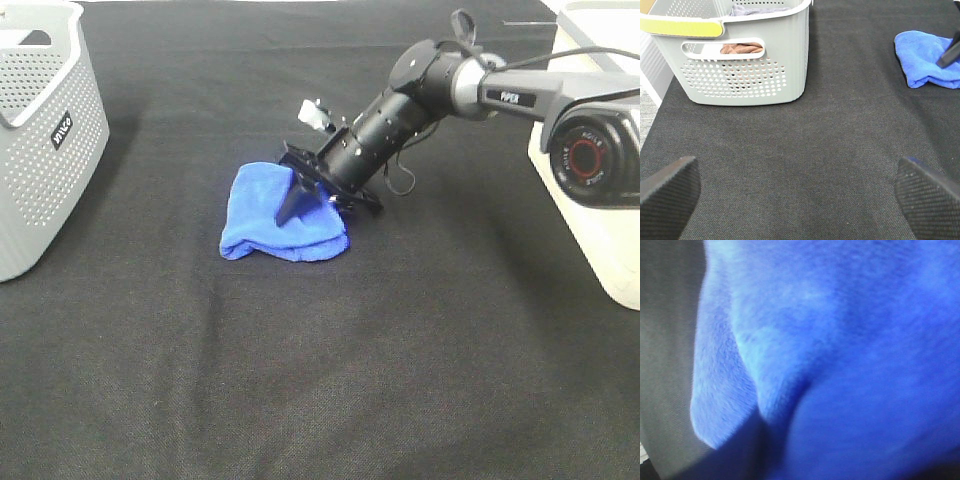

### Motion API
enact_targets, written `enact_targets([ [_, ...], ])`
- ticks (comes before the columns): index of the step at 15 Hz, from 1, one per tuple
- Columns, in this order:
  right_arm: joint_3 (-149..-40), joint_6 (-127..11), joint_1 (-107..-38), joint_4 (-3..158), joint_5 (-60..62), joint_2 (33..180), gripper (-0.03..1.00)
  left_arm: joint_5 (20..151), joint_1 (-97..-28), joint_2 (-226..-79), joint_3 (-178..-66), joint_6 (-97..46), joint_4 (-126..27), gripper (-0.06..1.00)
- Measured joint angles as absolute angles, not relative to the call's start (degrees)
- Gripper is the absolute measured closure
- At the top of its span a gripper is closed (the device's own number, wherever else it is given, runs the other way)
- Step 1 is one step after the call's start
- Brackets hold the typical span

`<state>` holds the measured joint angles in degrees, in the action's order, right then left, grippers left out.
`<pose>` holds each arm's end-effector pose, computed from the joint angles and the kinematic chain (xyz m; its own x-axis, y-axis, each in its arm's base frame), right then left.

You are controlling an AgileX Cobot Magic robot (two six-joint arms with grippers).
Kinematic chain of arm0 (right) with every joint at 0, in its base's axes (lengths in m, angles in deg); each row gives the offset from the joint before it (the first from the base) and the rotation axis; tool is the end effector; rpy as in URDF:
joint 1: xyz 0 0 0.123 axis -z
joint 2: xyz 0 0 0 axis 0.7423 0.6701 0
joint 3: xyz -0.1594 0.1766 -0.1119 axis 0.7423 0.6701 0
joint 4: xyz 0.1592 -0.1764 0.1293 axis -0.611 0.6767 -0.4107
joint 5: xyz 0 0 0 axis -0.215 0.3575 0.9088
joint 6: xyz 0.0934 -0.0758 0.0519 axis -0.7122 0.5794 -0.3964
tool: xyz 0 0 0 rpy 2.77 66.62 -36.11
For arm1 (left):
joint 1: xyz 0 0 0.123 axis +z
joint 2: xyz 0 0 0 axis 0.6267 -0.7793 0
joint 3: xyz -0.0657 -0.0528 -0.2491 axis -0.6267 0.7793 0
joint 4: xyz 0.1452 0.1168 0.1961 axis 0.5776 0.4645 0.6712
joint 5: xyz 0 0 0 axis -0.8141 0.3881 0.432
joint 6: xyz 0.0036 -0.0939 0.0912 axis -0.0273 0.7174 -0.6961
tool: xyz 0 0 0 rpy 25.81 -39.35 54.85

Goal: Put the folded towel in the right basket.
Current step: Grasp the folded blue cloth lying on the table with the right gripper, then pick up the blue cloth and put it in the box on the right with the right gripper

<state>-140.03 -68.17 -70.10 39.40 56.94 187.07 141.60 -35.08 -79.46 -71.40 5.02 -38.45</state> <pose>0.4542 0.2774 0.0215 -0.9693 -0.2372 -0.0645 -0.2189 0.7139 0.6652 0.0694 -0.0010 0.2708 -0.4396 0.0170 -0.8981 -0.0069 0.9997 0.0223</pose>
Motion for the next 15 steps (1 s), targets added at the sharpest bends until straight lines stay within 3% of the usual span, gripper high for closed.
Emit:
enact_targets([
  [1,-139.91,-68.17,-70.04,39.52,56.71,187.13,0.77,141.6,-35.08,-79.46,-71.4,5.02,-38.45,-0.05],
  [2,-139.91,-68.17,-70.04,39.69,56.65,187.13,0.79,141.6,-35.08,-79.46,-71.4,5.02,-38.45,-0.05],
  [7,-138.71,-67.48,-69.24,43.87,60.55,178.19,0.79,141.6,-35.08,-79.46,-71.4,5.02,-38.45,-0.05],
  [11,-138.71,-65.36,-61.67,43.19,61.12,162.55,0.79,141.6,-35.08,-79.46,-71.4,5.02,-38.45,-0.05],
  [14,-138.71,-64.5,-50.44,42.96,61.29,151.09,0.79,141.6,-35.08,-79.46,-71.4,5.02,-38.45,-0.05],
  [15,-138.71,-64.5,-50.44,42.96,61.29,151.09,0.79,141.6,-35.08,-79.46,-71.4,5.02,-38.45,-0.05],
])
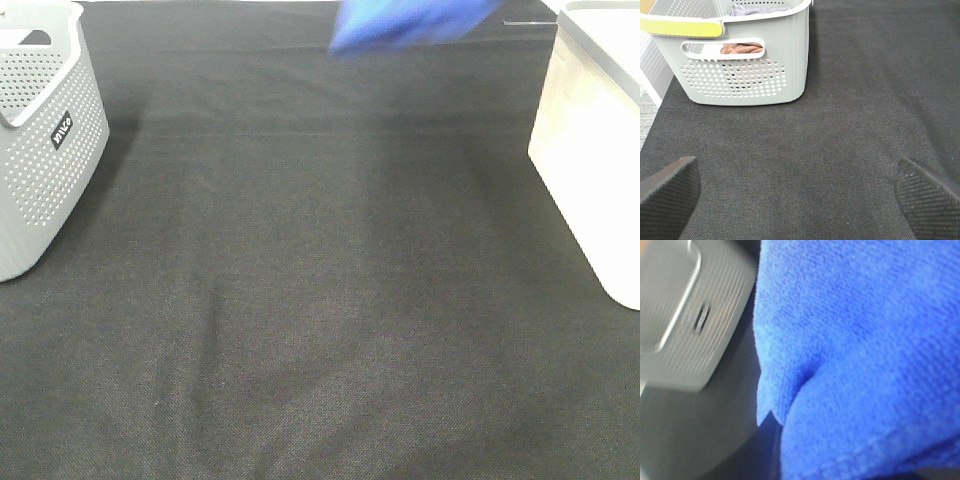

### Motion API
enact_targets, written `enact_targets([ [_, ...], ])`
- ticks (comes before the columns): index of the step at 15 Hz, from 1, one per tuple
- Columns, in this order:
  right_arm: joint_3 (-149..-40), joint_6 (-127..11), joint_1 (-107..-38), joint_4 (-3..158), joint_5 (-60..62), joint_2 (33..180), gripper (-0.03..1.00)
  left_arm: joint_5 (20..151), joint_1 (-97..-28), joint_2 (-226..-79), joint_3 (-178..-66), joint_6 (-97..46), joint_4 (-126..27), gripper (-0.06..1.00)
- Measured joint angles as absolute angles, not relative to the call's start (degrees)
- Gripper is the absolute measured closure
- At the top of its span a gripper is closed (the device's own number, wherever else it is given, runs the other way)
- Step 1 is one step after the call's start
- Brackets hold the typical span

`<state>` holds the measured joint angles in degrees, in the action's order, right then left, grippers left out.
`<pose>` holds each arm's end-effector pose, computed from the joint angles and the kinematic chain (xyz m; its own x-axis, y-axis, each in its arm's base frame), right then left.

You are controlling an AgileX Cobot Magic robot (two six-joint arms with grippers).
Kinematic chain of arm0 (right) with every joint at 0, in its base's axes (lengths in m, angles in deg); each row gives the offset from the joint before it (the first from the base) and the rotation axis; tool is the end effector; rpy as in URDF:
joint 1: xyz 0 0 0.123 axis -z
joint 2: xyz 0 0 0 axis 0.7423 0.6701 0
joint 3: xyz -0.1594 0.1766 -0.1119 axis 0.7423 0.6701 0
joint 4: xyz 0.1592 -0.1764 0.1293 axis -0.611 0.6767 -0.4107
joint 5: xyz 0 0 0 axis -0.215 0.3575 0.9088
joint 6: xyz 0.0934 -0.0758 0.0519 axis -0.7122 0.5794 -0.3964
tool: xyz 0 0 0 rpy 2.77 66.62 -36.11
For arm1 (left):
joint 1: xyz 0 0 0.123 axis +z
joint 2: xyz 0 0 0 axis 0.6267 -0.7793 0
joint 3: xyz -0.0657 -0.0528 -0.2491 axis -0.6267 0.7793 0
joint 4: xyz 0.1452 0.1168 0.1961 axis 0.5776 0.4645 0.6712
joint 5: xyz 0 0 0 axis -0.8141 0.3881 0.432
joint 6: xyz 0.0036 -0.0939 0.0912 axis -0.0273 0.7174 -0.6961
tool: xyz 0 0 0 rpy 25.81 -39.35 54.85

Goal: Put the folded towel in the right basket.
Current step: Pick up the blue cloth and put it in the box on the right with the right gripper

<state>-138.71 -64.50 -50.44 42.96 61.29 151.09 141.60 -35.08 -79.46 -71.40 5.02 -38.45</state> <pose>0.4735 0.1036 0.3322 -0.7900 -0.0118 -0.6130 -0.4071 0.7577 0.5101 0.0694 -0.0010 0.2708 -0.4396 0.0170 -0.8981 -0.0069 0.9997 0.0223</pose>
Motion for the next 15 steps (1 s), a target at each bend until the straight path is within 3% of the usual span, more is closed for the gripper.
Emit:
enact_targets([
  [2,-138.71,-65.99,-40.07,52.7,61.35,144.56,0.79,141.6,-35.08,-79.46,-71.4,5.02,-38.45,-0.05],
  [4,-136.36,-68.06,-34.97,63.58,61.35,142.32,0.79,141.6,-35.08,-79.46,-71.4,5.02,-38.45,-0.05],
  [10,-124.5,-73.33,-31.36,76.82,62.04,148.11,0.79,141.6,-35.08,-79.46,-71.4,5.02,-38.45,-0.05],
  [11,-124.33,-73.61,-31.36,76.88,62.04,149.54,0.71,141.6,-35.08,-79.46,-71.4,5.02,-38.45,-0.05],
  [13,-124.33,-73.67,-31.36,76.65,61.98,150.92,0.19,141.6,-35.08,-79.46,-71.4,5.02,-38.45,-0.05],
  [15,-124.33,-73.67,-31.36,75.1,61.92,150.92,0.04,141.6,-35.08,-79.46,-71.4,5.02,-38.45,-0.05],
])
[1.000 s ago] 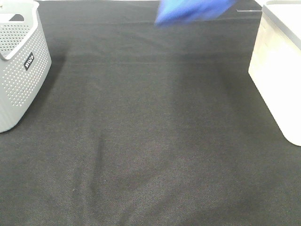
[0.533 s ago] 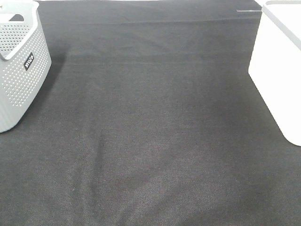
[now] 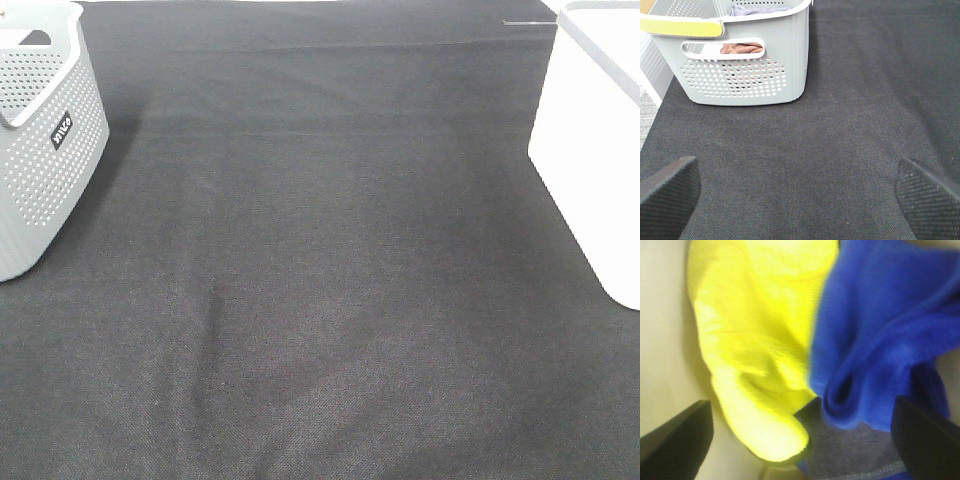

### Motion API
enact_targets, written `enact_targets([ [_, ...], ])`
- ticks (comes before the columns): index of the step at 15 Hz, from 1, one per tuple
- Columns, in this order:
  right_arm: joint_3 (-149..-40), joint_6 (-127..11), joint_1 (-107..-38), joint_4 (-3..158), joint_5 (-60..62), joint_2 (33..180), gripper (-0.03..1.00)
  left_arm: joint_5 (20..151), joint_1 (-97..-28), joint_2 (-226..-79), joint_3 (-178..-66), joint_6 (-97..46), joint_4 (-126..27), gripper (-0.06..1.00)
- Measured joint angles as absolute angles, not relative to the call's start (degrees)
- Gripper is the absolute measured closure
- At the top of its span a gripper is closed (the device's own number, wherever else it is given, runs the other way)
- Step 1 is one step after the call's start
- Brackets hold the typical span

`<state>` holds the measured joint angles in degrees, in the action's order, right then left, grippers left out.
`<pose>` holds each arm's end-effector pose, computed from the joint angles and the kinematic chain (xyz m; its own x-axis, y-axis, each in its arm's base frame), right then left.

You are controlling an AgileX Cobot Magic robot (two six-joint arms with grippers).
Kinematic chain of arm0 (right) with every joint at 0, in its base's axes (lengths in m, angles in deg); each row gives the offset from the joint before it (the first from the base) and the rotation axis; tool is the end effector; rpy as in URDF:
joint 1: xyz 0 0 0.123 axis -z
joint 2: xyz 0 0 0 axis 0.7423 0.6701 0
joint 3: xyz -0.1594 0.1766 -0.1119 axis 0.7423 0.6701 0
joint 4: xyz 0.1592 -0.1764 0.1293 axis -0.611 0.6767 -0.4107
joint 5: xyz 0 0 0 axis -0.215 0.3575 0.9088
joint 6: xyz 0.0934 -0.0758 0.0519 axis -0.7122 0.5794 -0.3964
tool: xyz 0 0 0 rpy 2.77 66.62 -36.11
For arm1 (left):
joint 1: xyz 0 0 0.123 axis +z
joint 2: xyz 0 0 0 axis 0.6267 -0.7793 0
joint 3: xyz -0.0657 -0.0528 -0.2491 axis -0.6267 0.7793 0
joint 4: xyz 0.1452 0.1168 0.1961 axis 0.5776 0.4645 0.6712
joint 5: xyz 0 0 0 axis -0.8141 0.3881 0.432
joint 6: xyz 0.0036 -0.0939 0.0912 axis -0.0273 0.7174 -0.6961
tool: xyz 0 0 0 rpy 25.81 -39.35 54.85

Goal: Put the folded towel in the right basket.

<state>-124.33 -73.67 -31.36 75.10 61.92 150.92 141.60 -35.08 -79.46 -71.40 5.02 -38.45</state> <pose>0.4506 -0.1111 0.2228 -0.9241 0.2132 -0.3172 0.1763 0.9741 0.1414 0.0694 -0.0010 0.2708 -0.4396 0.0170 -0.8981 -0.0069 0.9997 0.0223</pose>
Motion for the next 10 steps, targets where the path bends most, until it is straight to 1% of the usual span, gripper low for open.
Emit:
enact_targets([
  [1,-124.33,-73.67,-31.36,74.3,61.92,150.35,0.02,141.6,-35.08,-79.46,-71.4,5.02,-38.45,-0.05],
  [5,-124.33,-74.7,-32.68,74.18,61.92,145.7,0.01,141.6,-35.08,-79.46,-71.4,5.02,-38.45,-0.05],
  [7,-124.33,-76.02,-37.55,74.53,61.87,140.32,0.0,141.6,-35.08,-79.46,-71.4,5.02,-38.45,-0.05],
  [9,-123.13,-78.08,-45.52,75.27,61.64,133.73,0.0,141.6,-35.08,-79.46,-71.4,5.02,-38.45,-0.05],
  [10,-120.83,-78.31,-47.01,75.33,61.52,130.29,0.0,141.6,-35.08,-79.46,-71.4,5.02,-38.45,-0.05],
])
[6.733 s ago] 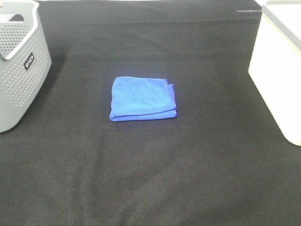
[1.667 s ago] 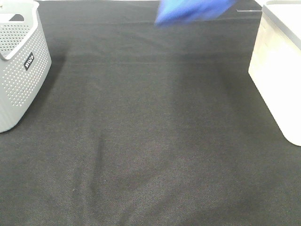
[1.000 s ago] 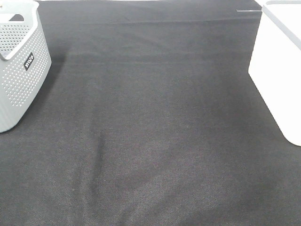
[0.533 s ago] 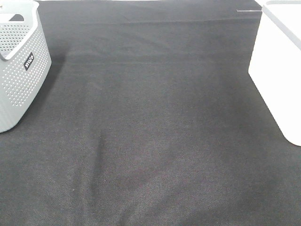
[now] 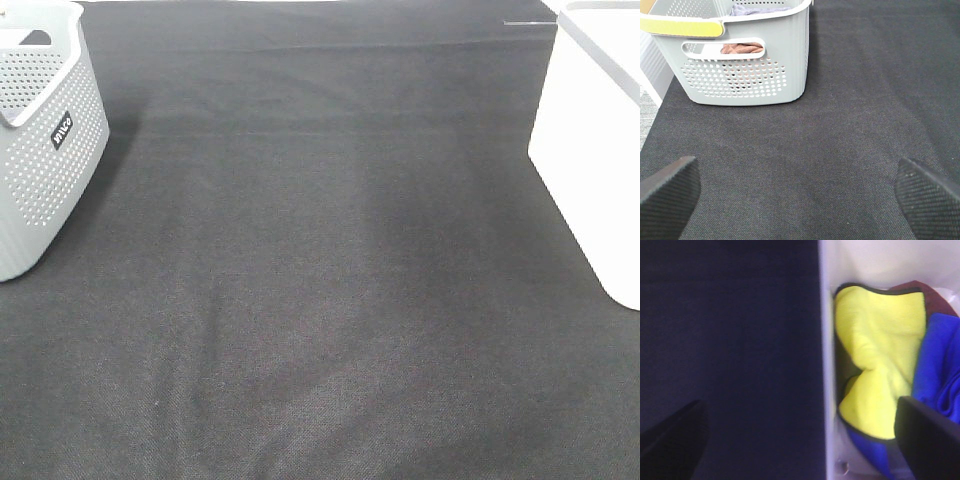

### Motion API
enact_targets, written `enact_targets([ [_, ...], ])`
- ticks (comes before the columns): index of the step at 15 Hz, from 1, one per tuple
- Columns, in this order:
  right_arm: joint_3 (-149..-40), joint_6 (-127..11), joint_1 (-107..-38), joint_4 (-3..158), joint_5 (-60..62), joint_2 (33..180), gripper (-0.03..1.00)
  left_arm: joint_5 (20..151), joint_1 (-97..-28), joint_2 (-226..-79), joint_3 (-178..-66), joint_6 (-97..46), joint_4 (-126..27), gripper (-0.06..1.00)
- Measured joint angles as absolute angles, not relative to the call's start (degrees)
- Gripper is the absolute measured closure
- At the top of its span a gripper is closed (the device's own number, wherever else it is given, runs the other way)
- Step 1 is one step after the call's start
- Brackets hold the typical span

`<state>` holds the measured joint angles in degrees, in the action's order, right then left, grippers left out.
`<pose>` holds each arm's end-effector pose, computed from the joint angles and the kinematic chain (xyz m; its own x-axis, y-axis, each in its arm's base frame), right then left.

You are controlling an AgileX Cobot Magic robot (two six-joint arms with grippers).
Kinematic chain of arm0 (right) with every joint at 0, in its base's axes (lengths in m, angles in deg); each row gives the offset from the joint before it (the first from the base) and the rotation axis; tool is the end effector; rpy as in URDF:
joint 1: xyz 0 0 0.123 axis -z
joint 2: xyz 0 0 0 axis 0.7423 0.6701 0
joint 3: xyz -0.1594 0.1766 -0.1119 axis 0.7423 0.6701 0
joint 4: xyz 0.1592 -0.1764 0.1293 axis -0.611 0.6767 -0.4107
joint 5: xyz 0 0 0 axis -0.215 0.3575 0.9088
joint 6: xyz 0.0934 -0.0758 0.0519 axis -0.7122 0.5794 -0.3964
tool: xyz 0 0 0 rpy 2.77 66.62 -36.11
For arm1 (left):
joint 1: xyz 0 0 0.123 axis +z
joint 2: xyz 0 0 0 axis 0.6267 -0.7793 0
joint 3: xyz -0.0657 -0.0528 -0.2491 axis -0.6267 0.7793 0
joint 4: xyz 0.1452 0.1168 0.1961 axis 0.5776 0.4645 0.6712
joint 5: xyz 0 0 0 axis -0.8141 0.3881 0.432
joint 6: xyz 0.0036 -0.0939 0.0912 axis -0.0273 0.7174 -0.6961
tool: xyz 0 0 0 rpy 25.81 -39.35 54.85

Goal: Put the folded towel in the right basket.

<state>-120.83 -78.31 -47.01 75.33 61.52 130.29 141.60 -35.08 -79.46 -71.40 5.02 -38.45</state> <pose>0.3993 0.0151 0.3600 -0.8158 0.0335 -0.5774 -0.0626 0.9873 0.1457 0.0694 -0.0010 0.2708 -0.4396 0.0170 -0.8981 -0.0069 0.9997 0.0223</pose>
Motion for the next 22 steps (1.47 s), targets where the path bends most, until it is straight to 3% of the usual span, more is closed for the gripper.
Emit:
enact_targets([
  [5,-92.64,-80.09,-48.04,79.63,60.43,103.19,0.0,141.6,-35.08,-79.46,-71.4,5.02,-38.45,-0.05],
  [8,-65.94,-81.29,-48.04,78.48,53.96,75.17,0.0,141.6,-35.08,-79.46,-71.4,5.02,-38.45,-0.05],
  [11,-49.9,-81.29,-48.04,78.31,53.96,53.11,0.0,141.6,-35.08,-79.46,-71.4,5.02,-38.45,-0.05],
  [15,-41.25,-81.29,-48.04,82.15,54.42,33.86,0.0,141.6,-35.08,-79.46,-71.4,5.02,-38.45,-0.05],
  [22,-40.45,-80.66,-48.04,82.26,55.1,33.46,0.0,141.6,-35.08,-79.46,-71.4,5.02,-38.45,-0.05],
])
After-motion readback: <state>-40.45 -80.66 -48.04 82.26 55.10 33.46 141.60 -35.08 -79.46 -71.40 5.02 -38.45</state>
